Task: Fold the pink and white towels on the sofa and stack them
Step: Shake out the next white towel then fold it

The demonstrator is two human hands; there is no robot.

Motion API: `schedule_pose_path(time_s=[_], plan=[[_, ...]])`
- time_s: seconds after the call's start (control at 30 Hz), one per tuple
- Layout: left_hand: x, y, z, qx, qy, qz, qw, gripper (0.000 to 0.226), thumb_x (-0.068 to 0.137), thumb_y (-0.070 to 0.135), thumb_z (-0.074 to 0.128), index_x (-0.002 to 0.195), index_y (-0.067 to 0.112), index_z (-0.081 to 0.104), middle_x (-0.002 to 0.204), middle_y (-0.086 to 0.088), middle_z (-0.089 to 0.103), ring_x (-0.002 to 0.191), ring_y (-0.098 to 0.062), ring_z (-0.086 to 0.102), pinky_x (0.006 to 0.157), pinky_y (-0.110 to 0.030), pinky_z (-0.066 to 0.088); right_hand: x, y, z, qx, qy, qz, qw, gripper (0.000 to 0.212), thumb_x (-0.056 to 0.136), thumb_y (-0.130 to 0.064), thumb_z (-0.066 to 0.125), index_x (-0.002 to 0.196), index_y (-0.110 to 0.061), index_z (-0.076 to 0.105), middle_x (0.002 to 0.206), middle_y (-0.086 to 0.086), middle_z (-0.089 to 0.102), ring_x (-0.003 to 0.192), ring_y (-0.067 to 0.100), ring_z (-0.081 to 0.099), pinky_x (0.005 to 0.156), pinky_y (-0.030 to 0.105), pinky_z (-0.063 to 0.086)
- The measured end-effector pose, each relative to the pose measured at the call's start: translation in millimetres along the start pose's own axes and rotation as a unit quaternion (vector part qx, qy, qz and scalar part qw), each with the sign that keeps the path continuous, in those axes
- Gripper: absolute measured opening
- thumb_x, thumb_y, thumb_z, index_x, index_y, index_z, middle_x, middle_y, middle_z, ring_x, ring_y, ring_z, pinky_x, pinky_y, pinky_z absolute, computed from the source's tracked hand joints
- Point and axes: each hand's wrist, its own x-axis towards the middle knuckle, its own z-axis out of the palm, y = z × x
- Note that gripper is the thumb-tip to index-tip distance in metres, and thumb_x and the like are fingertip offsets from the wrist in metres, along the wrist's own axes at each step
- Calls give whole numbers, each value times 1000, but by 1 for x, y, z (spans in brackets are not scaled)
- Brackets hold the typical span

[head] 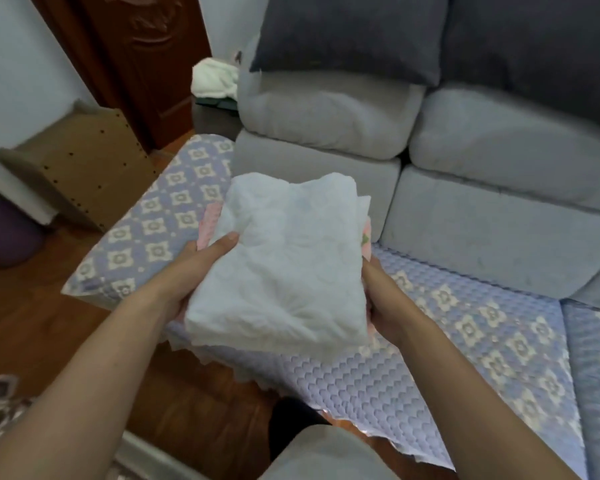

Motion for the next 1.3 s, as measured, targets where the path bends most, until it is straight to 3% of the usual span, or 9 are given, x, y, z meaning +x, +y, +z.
schedule_pose_path(time_s=[0.2,0.3,0.47,0.6,0.77,0.87,0.93,1.2,1.3], plan=[[52,3,-89,-48,6,-22,999,108,55,76,83,141,21,47,120,-3,72,97,-25,75,86,-47,60,80,-12,83,-4,-24,1,1000,54,85,-66,61,131,-39,59,112,-15,73,103,6,70,84,33,57],[80,-5,-153,-85,30,-45,995,104,54,74,85,139,24,51,119,-4,73,97,-29,75,84,-50,60,142,-8,140,-9,-46,30,998,64,78,-75,66,133,-44,56,128,-13,67,117,14,66,100,46,51],[106,-14,-282,-98,89,-68,989,99,61,76,81,142,31,46,128,3,67,104,-20,72,81,-38,61,232,6,262,-33,-60,73,995,70,71,-76,71,131,-42,56,123,-11,70,112,16,67,99,48,53],[145,-10,-375,-67,110,-57,990,96,57,81,77,135,32,53,123,9,68,107,-17,69,93,-42,55,293,24,344,-23,-36,104,994,54,88,-52,63,138,-35,50,132,0,65,117,24,65,101,55,50],[254,-11,-460,-27,63,-52,996,80,72,75,69,135,31,47,112,19,61,99,-6,62,73,-28,50,384,52,428,-11,38,114,993,49,94,-42,59,140,-31,45,133,2,62,120,27,62,103,57,48],[337,3,-508,17,-13,-53,998,89,67,83,68,141,39,44,127,14,60,107,-10,63,86,-37,54,436,65,472,23,128,129,983,51,93,-46,57,142,-37,42,139,0,58,123,26,59,105,56,46],[383,25,-529,23,-48,-58,997,88,67,82,70,141,42,44,132,13,60,112,-13,63,93,-42,54,462,53,496,49,129,127,982,48,92,-54,59,138,-45,47,136,-5,62,119,21,63,102,52,49],[555,169,-508,50,-130,15,990,56,80,68,68,120,33,48,115,11,67,102,-12,68,82,-33,56,610,-62,461,66,213,13,975,48,88,-56,68,132,-42,54,122,-12,70,110,12,69,96,40,54],[627,193,-483,36,-138,41,989,63,81,70,66,127,35,42,111,14,65,100,-10,67,76,-31,55,676,-72,425,43,217,2,975,48,88,-62,64,131,-44,54,120,-14,70,108,9,69,96,41,55]])
